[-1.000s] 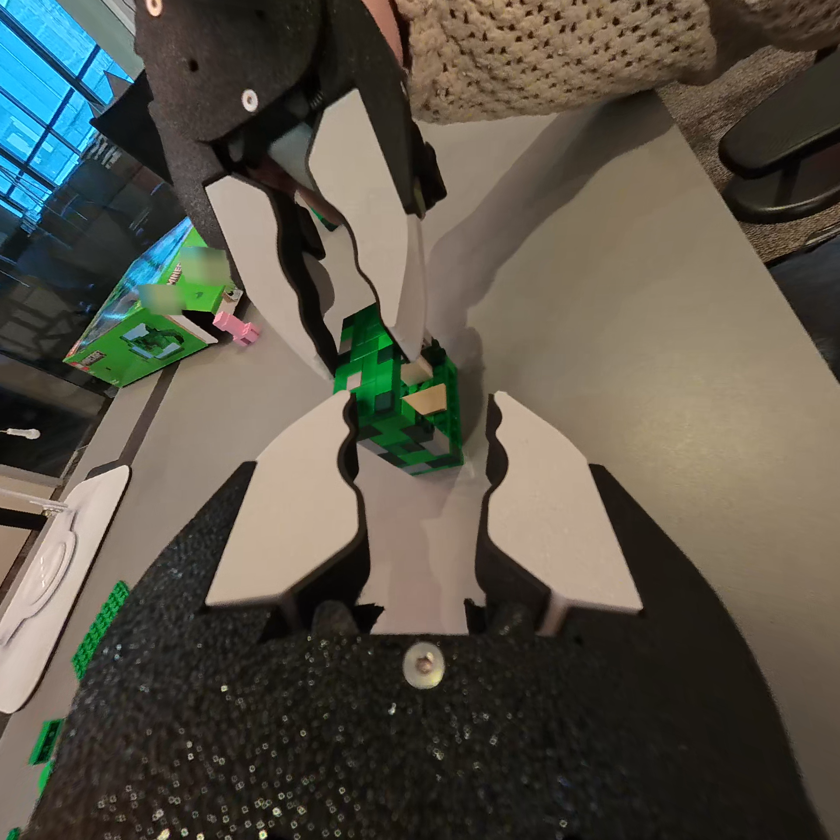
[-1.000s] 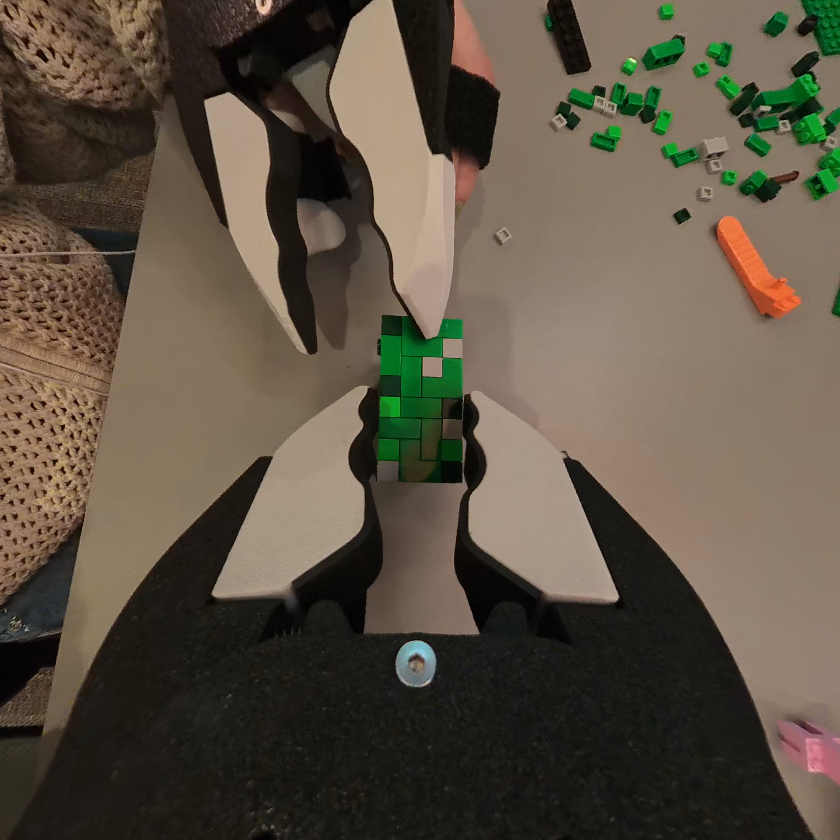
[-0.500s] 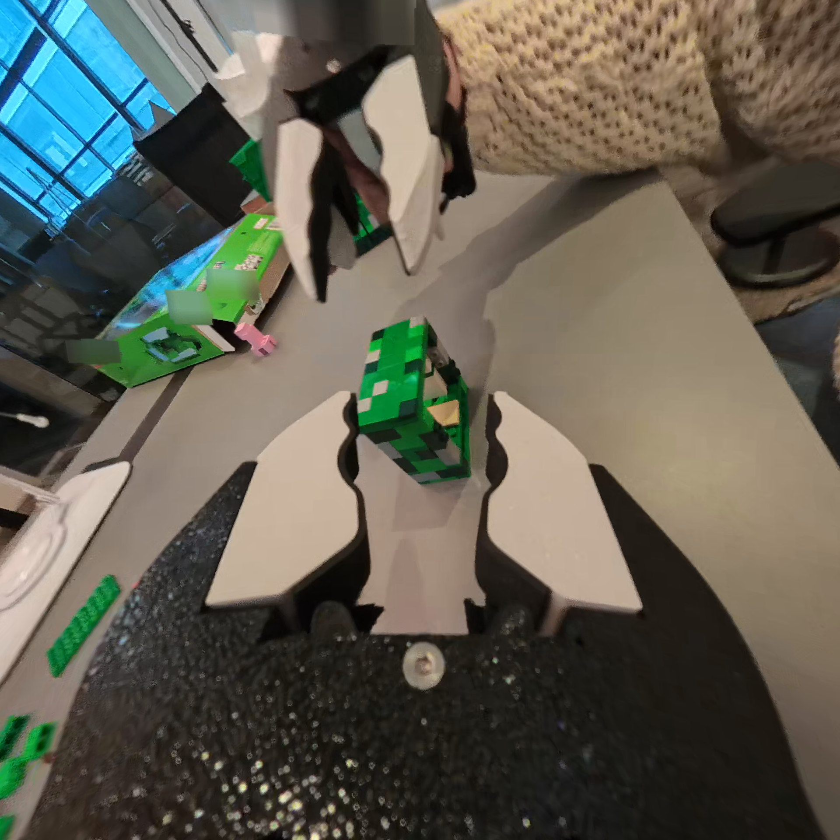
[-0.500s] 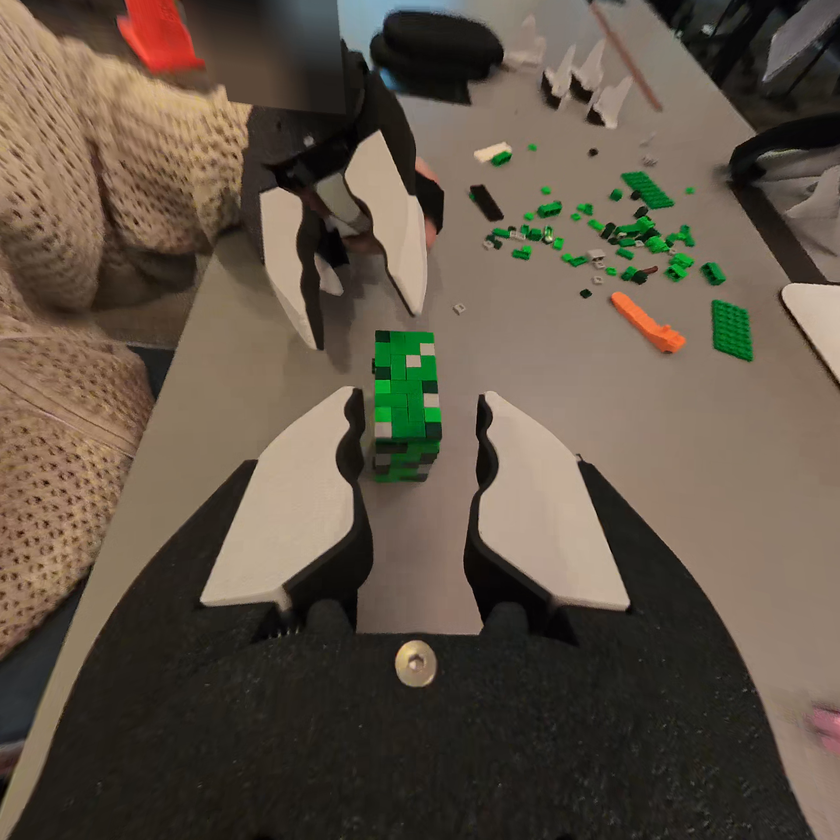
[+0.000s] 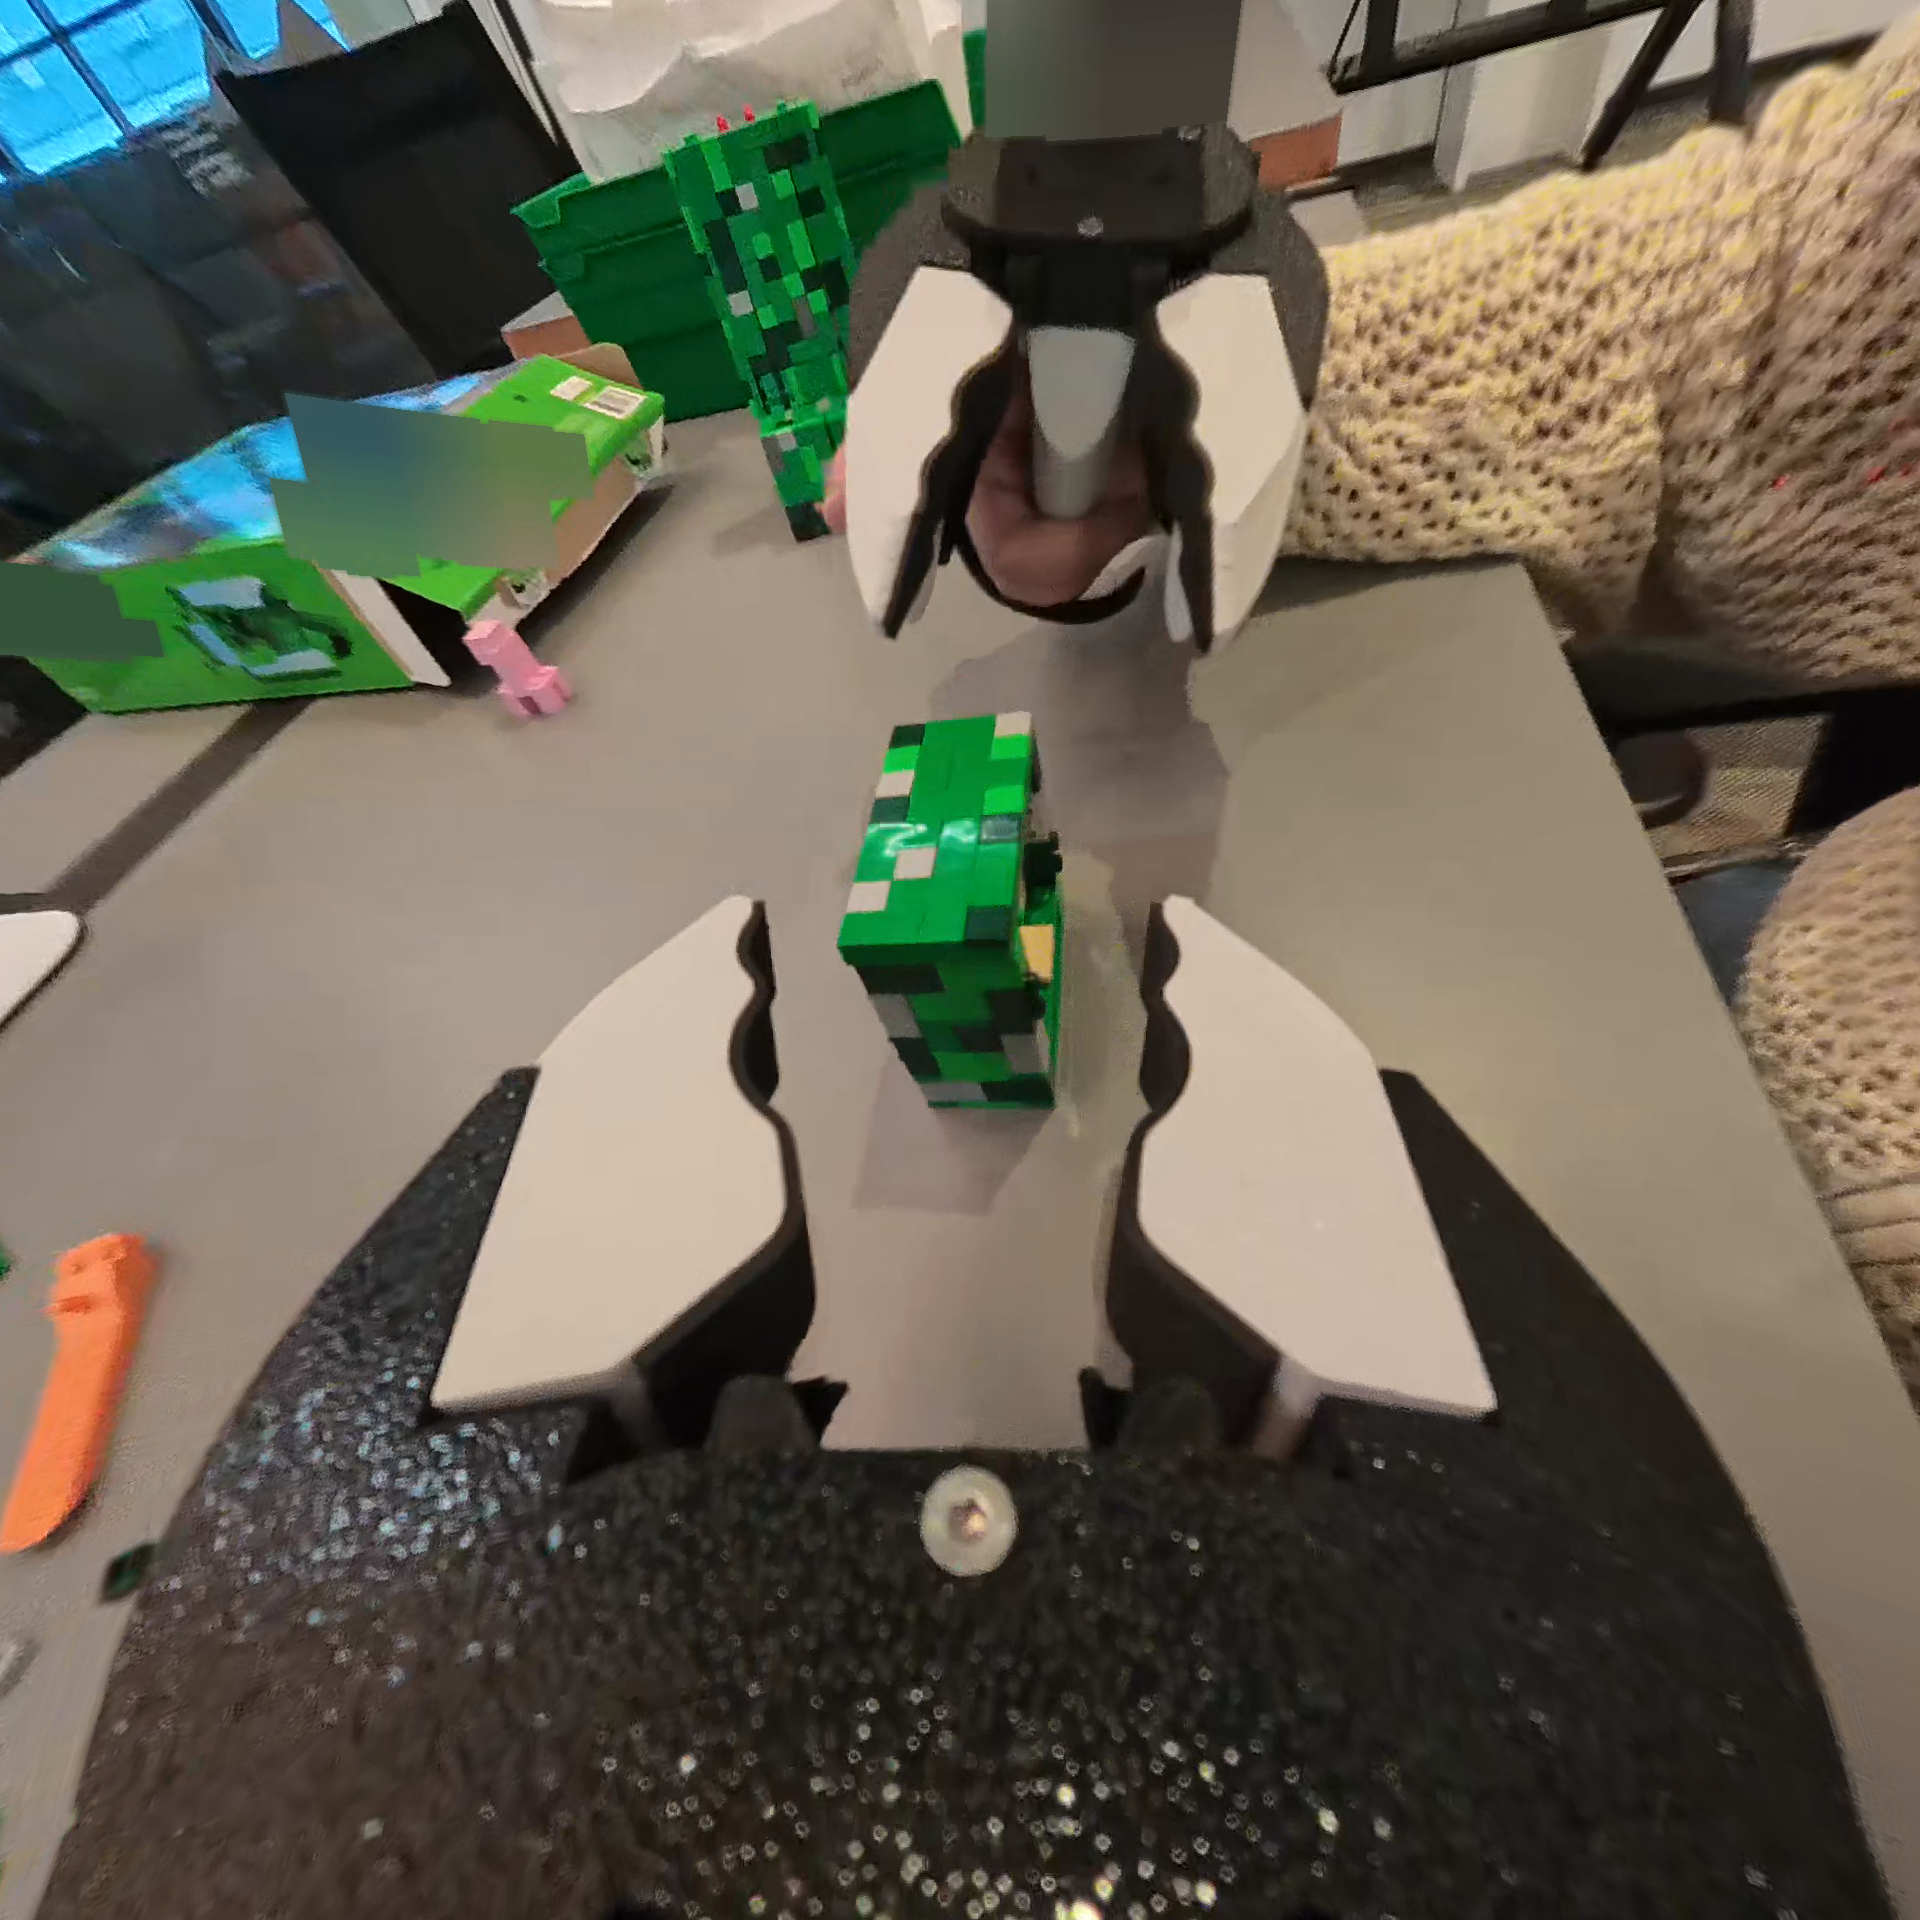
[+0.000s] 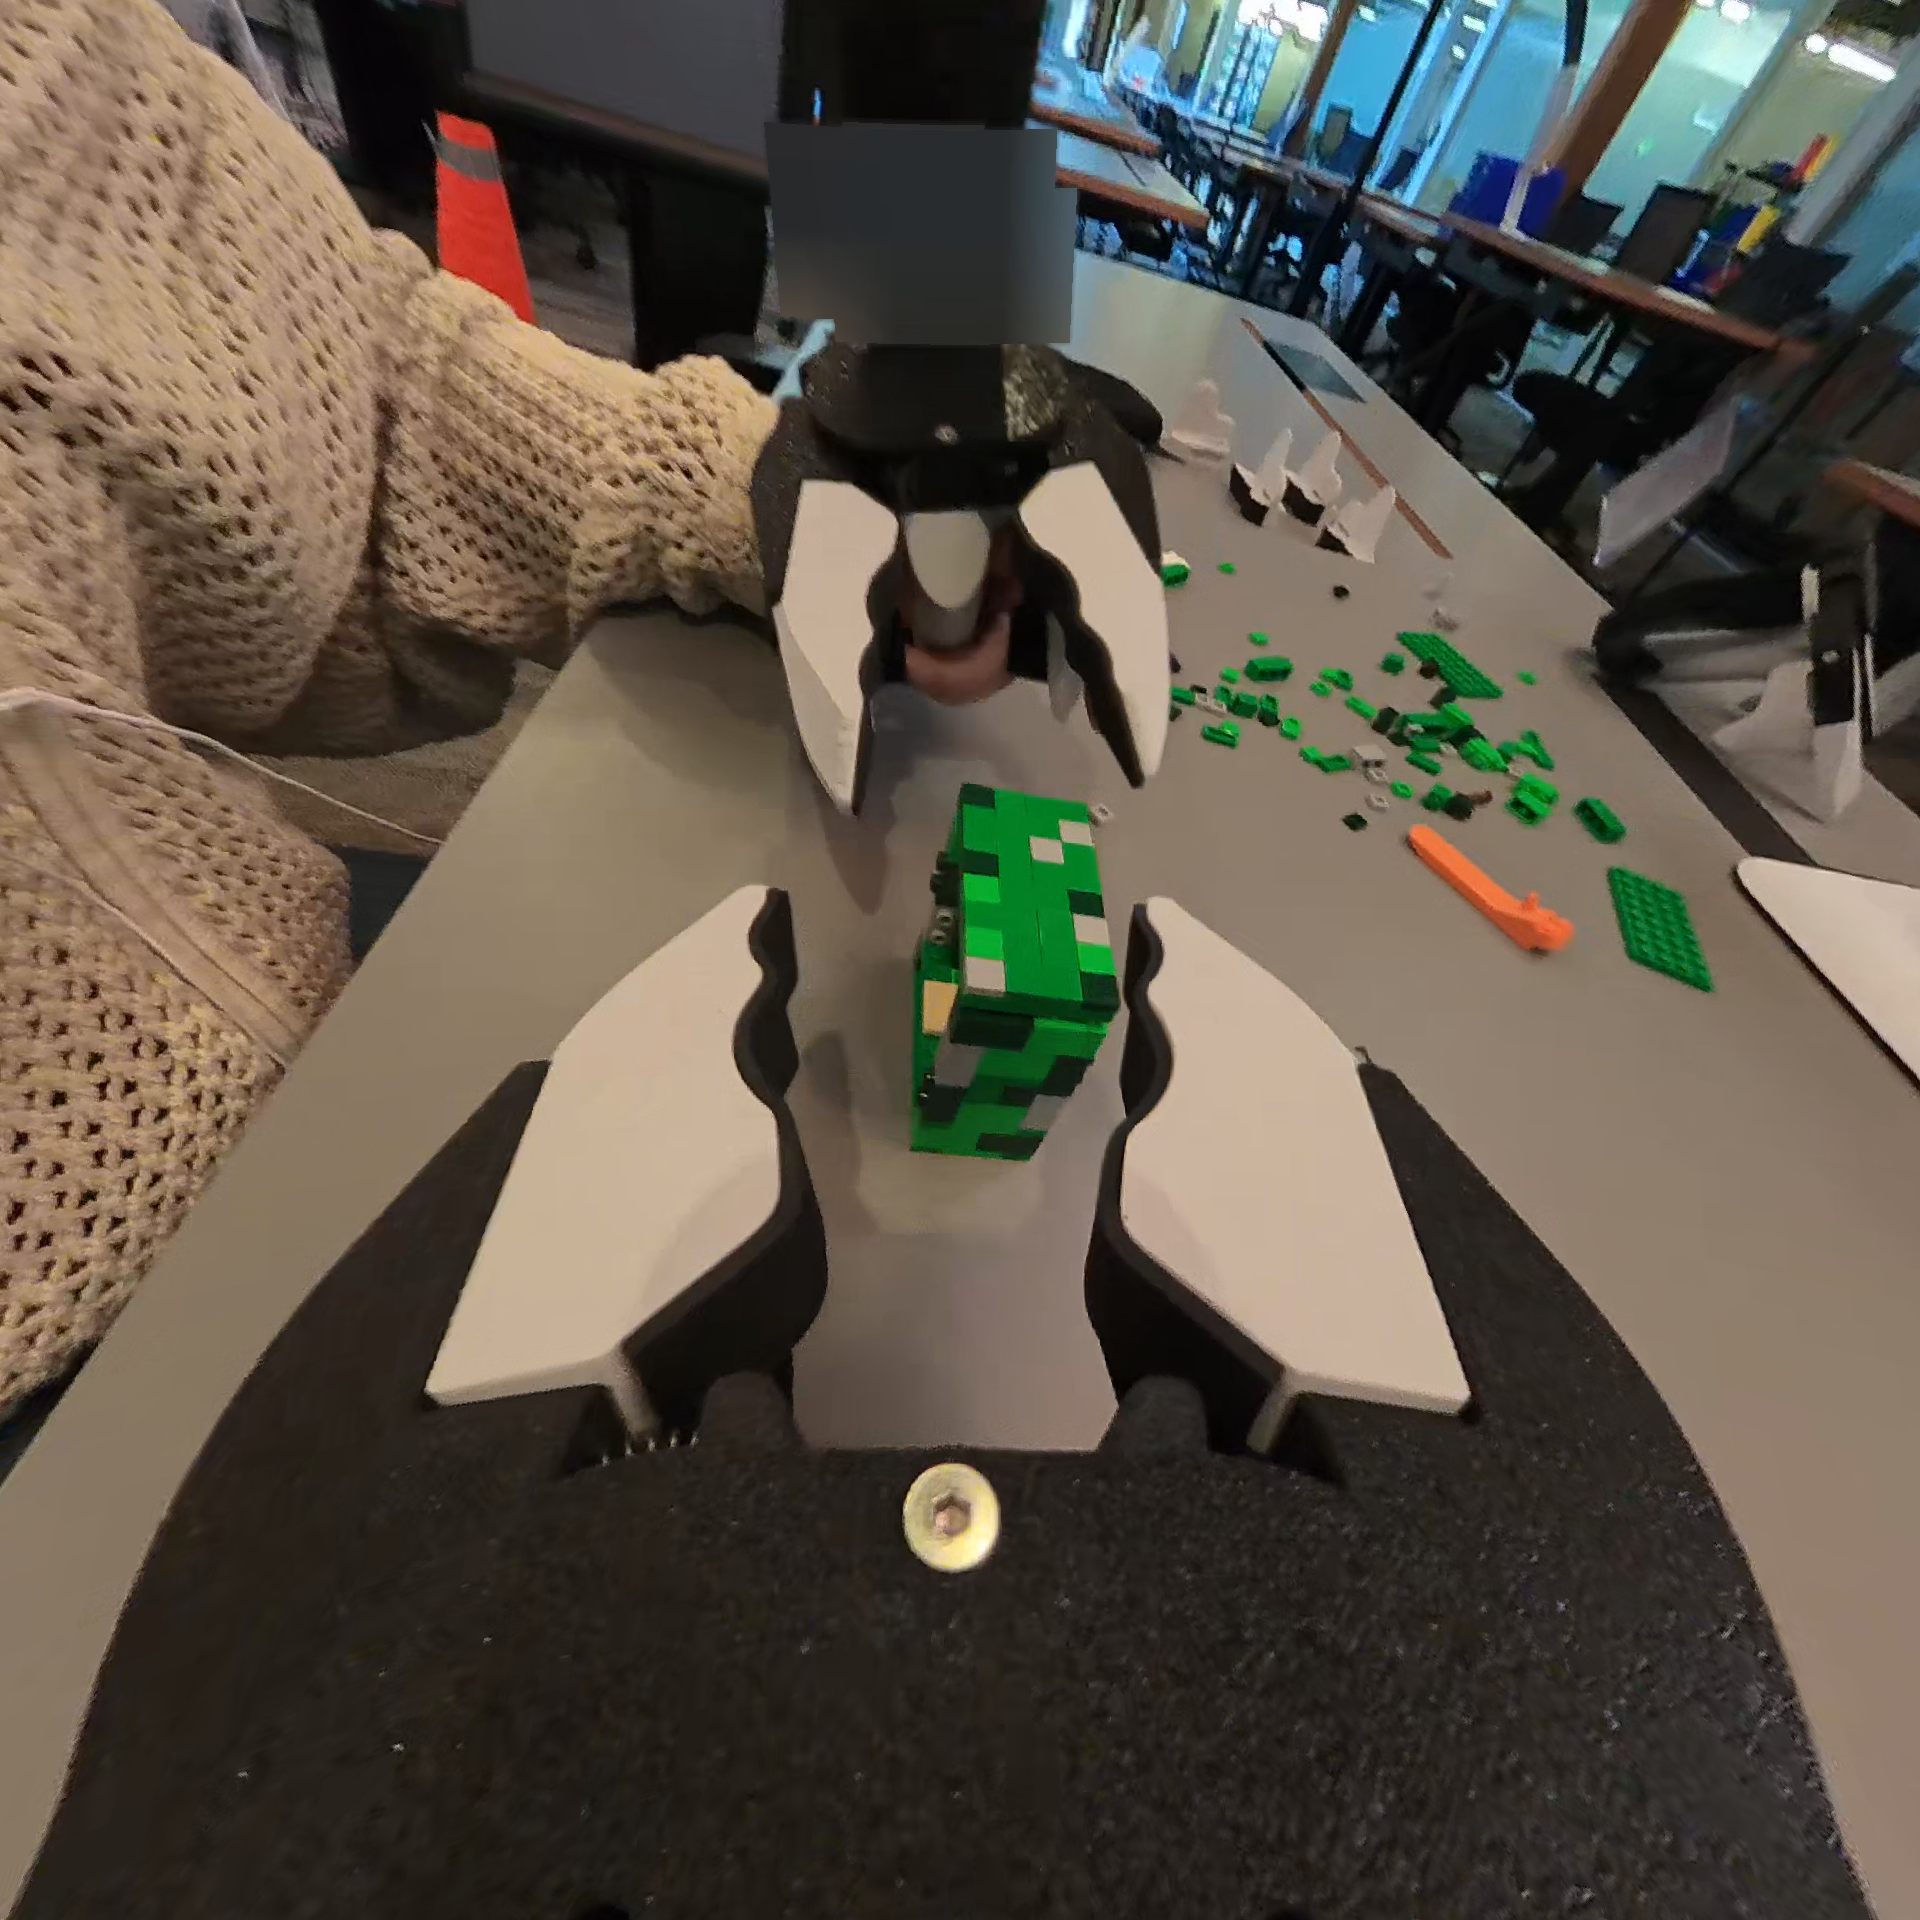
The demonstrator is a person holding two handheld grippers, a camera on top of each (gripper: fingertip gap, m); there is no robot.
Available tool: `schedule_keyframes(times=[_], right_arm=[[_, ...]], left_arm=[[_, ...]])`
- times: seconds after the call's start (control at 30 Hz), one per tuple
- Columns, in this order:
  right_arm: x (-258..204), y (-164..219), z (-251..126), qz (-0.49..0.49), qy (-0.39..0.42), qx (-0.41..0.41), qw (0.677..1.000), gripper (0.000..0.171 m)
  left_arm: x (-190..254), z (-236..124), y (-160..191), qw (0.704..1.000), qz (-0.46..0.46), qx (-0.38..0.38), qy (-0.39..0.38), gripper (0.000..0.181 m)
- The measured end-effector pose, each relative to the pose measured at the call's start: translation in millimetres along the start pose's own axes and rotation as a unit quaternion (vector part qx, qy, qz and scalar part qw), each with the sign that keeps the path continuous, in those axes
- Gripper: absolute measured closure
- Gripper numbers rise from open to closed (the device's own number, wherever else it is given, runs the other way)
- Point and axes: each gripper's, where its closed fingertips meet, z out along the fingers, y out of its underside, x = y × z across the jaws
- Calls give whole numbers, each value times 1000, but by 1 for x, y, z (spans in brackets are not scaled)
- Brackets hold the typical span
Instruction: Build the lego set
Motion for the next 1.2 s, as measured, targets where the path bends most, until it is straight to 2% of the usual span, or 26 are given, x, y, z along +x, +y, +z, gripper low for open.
schedule_keyframes(times=[0.2,0.3,0.43,0.7,0.87,1.03,1.2], right_arm=[[2,8,1,-5,18,4,1000,105],[7,23,2,41,20,-13,999,104],[12,29,5,84,7,-31,996,100],[13,29,1,76,16,-29,997,96],[14,31,-2,74,21,-32,997,96],[14,31,-1,73,21,-33,997,97],[13,32,-1,72,18,-36,997,97]], left_arm=[[-1,5,17,998,-40,-41,22,106],[0,8,30,995,-68,-71,31,105],[1,16,36,991,-80,-96,45,112],[4,25,36,989,-69,-105,74,137],[5,29,39,988,-57,-120,75,140],[9,37,52,982,-32,-170,72,123],[8,45,52,980,-37,-179,75,119]])
